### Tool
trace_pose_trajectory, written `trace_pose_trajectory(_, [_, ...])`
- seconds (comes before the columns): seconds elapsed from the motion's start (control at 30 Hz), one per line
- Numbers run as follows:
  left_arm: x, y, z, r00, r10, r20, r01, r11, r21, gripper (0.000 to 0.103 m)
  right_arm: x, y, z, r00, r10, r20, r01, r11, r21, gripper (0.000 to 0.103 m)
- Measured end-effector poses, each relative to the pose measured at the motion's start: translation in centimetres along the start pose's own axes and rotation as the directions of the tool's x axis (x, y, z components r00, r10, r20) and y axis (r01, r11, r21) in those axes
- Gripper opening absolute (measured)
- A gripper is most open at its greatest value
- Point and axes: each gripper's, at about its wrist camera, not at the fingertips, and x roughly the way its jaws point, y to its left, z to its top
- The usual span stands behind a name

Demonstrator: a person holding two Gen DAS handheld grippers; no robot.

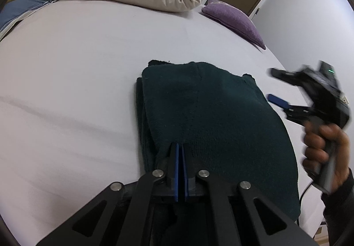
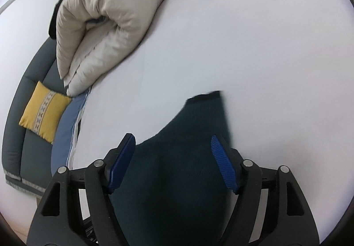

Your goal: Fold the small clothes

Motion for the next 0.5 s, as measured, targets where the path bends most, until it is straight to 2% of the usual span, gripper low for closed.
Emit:
trace_pose_trajectory(0.07, [-0.1,-0.2,0.0,1.000,0.010,0.004,-0.010,1.000,0.008,0.006,-2.3,0.9,-1.5,0.993,0.120,-0.024,-0.120,0.993,-0.022,0.072])
trace_pose_trajectory(0.13, [-0.2,-0.2,-0.3,1.000,0.018,0.008,-0.018,1.000,0.013,0.006,-4.0,2.1,-3.3,0.968,0.235,-0.086,-0.240,0.969,-0.052,0.072])
trace_pose_trajectory(0.23, [-0.1,-0.3,-0.2,1.000,0.025,0.007,-0.025,1.000,0.012,0.006,-5.4,2.9,-7.1,0.908,0.372,-0.194,-0.390,0.918,-0.066,0.072])
trace_pose_trajectory(0.3, [-0.2,-0.5,-0.4,0.999,0.033,0.009,-0.033,0.999,0.016,0.006,-5.4,2.4,-9.5,0.880,0.403,-0.253,-0.425,0.905,-0.038,0.072])
trace_pose_trajectory(0.4, [-0.1,-0.7,-0.4,0.999,0.044,0.009,-0.044,0.999,0.028,0.006,-4.1,1.0,-11.4,0.869,0.394,-0.300,-0.415,0.910,-0.006,0.067])
trace_pose_trajectory(0.5, [0.0,-0.9,-0.4,0.998,0.054,0.009,-0.055,0.998,0.038,0.007,-4.0,-0.7,-11.6,0.850,0.436,-0.295,-0.439,0.896,0.061,0.067])
